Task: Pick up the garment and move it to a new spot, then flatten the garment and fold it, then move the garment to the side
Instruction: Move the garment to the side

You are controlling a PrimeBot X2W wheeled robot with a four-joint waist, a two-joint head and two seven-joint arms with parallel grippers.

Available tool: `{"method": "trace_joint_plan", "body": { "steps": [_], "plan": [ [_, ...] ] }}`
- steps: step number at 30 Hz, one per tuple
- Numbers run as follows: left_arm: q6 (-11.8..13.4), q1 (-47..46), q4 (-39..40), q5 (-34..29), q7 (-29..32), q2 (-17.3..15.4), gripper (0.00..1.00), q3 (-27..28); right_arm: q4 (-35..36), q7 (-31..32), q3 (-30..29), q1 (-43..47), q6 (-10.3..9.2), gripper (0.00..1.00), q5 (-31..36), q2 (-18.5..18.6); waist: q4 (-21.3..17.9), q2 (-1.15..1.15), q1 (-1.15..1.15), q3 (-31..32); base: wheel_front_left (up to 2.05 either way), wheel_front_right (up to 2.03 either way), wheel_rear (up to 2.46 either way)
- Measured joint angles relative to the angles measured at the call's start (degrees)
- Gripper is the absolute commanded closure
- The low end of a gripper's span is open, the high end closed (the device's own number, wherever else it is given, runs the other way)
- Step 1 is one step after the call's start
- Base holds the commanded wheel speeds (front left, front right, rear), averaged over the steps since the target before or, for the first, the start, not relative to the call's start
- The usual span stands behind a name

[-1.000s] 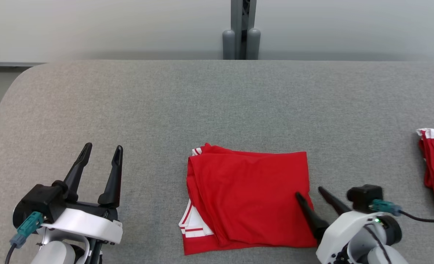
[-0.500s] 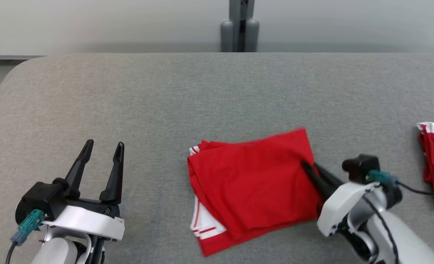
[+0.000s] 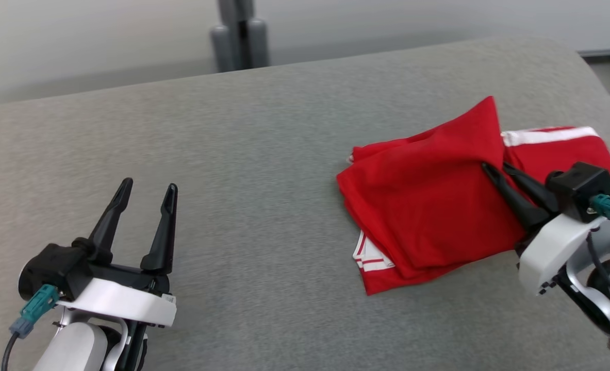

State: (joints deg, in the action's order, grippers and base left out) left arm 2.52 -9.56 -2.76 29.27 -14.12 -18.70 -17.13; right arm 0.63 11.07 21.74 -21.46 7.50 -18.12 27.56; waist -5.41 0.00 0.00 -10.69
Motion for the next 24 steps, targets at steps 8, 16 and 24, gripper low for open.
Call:
{"method": "trace_joint_plan", "body": {
  "steps": [8, 16, 24],
  "plan": [
    [0.0, -2.1, 2.2, -0.8, 2.3, -1.9, 0.00, -0.3, -0.1, -1.3, -4.6, -1.2, 0.00, 1.00, -0.9, 1.0, -7.6, 0.00, 0.00, -2.9, 0.00, 0.00, 0.00],
    [-0.5, -6.2, 4.7, -2.1, 5.1, -3.4, 0.00, -1.4, -13.9, -11.8, -6.4, -10.8, 0.00, 1.00, -3.6, 3.4, -11.4, 0.00, 0.00, -9.1, 0.00, 0.00, 0.00],
    [-1.5, -8.7, 5.2, -2.6, 5.9, -3.5, 0.00, -2.9, -32.5, -18.3, -5.8, -18.4, 0.00, 1.00, -5.5, 5.4, -10.7, 0.00, 0.00, -13.8, 0.00, 0.00, 0.00]
  ]
}}
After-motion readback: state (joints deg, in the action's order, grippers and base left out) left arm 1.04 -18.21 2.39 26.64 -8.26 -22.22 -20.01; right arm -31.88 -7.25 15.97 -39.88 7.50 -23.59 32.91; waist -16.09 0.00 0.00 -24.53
